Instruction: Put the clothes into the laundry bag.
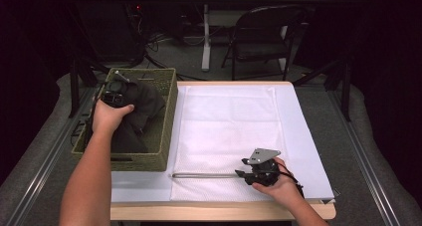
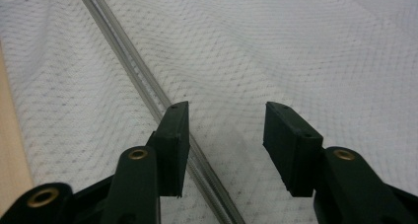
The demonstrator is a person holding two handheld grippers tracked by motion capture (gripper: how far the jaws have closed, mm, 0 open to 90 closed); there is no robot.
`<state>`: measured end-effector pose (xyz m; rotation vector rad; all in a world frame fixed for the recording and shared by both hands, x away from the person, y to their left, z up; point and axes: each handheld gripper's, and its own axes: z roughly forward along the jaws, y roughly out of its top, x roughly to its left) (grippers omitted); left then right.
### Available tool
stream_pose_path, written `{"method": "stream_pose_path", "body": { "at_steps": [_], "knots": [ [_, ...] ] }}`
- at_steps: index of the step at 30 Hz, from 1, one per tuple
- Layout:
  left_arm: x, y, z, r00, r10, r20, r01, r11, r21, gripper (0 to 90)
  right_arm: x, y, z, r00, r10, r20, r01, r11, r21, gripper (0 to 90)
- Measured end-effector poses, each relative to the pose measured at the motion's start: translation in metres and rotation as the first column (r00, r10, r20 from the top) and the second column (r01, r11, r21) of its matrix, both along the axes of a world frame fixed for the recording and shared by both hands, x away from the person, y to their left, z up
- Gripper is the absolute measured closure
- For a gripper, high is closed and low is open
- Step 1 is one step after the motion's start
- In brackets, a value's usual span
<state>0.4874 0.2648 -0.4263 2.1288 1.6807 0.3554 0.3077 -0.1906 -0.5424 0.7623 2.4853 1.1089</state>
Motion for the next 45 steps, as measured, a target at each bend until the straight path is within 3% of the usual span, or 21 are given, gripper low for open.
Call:
{"method": "stream_pose_path", "body": {
  "at_steps": [3,4,6,9,13,19,21,27,32,38,41,45],
  "knots": [
    [-0.001,-0.001,0.010,1.0000,-0.007,0.001,0.007,0.9999,0.011,59.6,0.000,0.001,0.000,0.9995,-0.024,-0.022,0.023,0.999,-0.029,54.6],
    [-0.002,-0.001,0.013,1.0000,-0.005,0.003,0.005,0.9999,0.010,59.6,0.001,0.001,-0.001,0.9997,-0.015,-0.020,0.014,1.000,-0.018,62.2],
    [-0.003,-0.001,0.018,1.0000,-0.003,0.008,0.003,1.0000,0.004,59.5,0.004,0.002,0.001,0.9944,0.016,-0.104,-0.013,1.000,0.022,65.5],
    [-0.005,-0.001,0.024,1.0000,-0.007,0.002,0.007,1.0000,0.001,59.5,0.007,0.007,0.004,0.9954,0.039,-0.087,-0.040,0.999,-0.016,70.1],
    [-0.007,0.000,0.029,1.0000,-0.007,0.005,0.007,0.9999,-0.015,59.5,0.015,0.014,0.005,0.9896,0.097,-0.106,-0.102,0.994,-0.046,74.0],
    [-0.010,0.002,0.031,1.0000,-0.007,-0.004,0.007,0.9999,-0.015,59.5,0.020,0.018,0.000,0.9844,0.141,-0.105,-0.144,0.989,-0.018,73.3],
    [-0.011,0.002,0.030,1.0000,-0.006,-0.003,0.006,0.9999,-0.016,59.5,0.019,0.017,-0.002,0.9836,0.146,-0.105,-0.148,0.989,-0.003,73.3],
    [-0.015,-0.001,0.032,0.9998,-0.019,-0.001,0.019,0.9996,-0.023,59.6,0.018,0.014,-0.009,0.9821,0.145,-0.120,-0.149,0.989,-0.021,71.5],
    [-0.018,-0.001,0.035,0.9997,-0.025,-0.004,0.025,0.9993,-0.029,59.5,0.017,0.012,-0.013,0.9827,0.140,-0.121,-0.147,0.988,-0.050,65.0],
    [-0.024,-0.002,0.037,0.9991,-0.043,-0.002,0.043,0.9988,-0.024,59.5,0.020,0.009,-0.014,0.9817,0.125,-0.143,-0.131,0.991,-0.029,87.1],
    [-0.026,-0.003,0.039,0.9986,-0.053,0.002,0.053,0.9982,-0.026,59.5,0.022,0.010,-0.013,0.9836,0.118,-0.136,-0.124,0.992,-0.037,88.8],
    [-0.030,-0.003,0.042,0.9979,-0.064,0.006,0.064,0.9975,-0.029,59.5,0.028,0.010,-0.010,0.9882,0.091,-0.123,-0.092,0.996,-0.007,88.8]
  ]
}}
